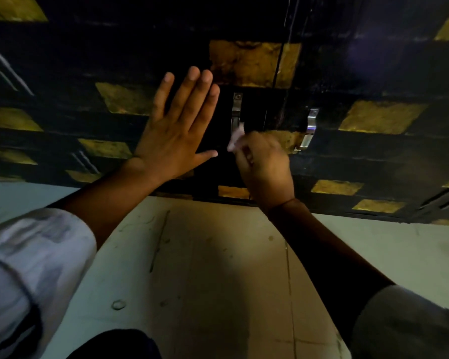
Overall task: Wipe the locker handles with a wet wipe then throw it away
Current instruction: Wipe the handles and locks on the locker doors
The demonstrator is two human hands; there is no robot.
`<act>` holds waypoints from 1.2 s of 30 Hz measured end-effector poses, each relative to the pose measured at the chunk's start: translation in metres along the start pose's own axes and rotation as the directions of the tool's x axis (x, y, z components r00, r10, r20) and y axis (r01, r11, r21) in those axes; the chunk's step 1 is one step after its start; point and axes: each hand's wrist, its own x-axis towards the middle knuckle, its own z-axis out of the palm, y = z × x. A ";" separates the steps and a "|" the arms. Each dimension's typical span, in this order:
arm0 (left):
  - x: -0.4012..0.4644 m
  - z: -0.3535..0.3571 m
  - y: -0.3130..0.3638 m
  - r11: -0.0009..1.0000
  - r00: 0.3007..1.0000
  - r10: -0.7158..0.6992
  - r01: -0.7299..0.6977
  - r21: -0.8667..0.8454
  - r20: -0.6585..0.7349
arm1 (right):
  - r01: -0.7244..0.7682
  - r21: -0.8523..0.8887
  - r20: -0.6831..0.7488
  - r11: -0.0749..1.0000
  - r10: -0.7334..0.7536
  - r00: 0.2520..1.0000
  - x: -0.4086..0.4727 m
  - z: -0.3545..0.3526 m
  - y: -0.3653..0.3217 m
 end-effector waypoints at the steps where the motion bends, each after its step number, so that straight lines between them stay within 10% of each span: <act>1: -0.001 0.001 0.000 1.000 1.000 0.001 -0.001 -0.001 0.005 | -0.022 -0.001 0.003 1.000 0.022 1.000 -0.010 0.003 0.006; 9: 0.003 -0.015 0.011 0.999 0.997 -0.036 0.034 0.027 0.071 | -0.084 0.089 -0.056 0.993 0.089 0.994 -0.004 -0.013 -0.015; 14: 0.017 -0.052 0.015 0.969 0.997 -0.023 0.005 -0.246 -0.071 | -0.197 0.180 0.030 0.964 0.194 0.980 0.020 -0.054 -0.034; 18: 0.058 -0.114 0.013 0.650 0.989 -0.126 0.138 -0.748 0.073 | -0.208 0.276 0.000 0.938 0.217 0.976 0.043 -0.105 -0.057; 26: 0.191 -0.262 -0.012 0.097 0.931 -0.049 0.364 -0.926 0.361 | -0.191 0.319 -0.063 0.928 0.222 0.973 0.120 -0.256 -0.127; 32: 0.304 -0.390 -0.038 -0.240 0.877 0.008 0.469 -0.850 0.481 | -0.479 0.768 0.133 0.426 0.625 0.769 0.205 -0.383 -0.187; 36: 0.386 -0.475 -0.055 -0.293 0.869 0.110 0.492 -0.820 0.482 | -0.525 0.748 0.112 0.405 0.703 0.702 0.261 -0.478 -0.220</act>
